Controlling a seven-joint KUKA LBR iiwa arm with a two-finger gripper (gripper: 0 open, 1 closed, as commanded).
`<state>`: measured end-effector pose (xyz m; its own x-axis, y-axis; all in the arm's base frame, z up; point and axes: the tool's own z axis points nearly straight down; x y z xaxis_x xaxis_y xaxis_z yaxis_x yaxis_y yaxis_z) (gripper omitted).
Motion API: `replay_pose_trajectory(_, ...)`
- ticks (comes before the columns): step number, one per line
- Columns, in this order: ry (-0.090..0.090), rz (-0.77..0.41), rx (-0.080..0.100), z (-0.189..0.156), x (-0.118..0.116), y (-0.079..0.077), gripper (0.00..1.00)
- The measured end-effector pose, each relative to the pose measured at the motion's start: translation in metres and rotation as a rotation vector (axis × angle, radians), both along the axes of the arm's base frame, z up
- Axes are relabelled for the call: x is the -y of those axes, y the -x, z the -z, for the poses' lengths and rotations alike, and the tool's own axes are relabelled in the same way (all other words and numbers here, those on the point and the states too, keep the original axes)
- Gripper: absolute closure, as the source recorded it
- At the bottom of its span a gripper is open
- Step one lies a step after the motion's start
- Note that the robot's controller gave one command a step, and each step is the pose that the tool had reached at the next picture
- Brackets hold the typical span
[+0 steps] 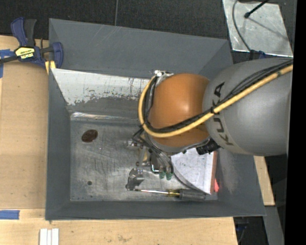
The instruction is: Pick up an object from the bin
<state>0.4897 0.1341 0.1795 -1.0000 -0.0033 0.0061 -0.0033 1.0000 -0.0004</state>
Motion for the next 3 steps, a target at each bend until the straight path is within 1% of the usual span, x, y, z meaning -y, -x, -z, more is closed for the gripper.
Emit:
replay_pose_trajectory(1, -0.001, 0.003, 0.008, -0.004, 0.001, -0.002, 0.0)
replay_pose_trajectory(2, -0.001, -0.191, 0.003, -0.022, 0.004, -0.025, 0.0)
replay_pose_trajectory(3, -0.001, -0.36, 0.011, -0.039, 0.028, -0.044, 0.0)
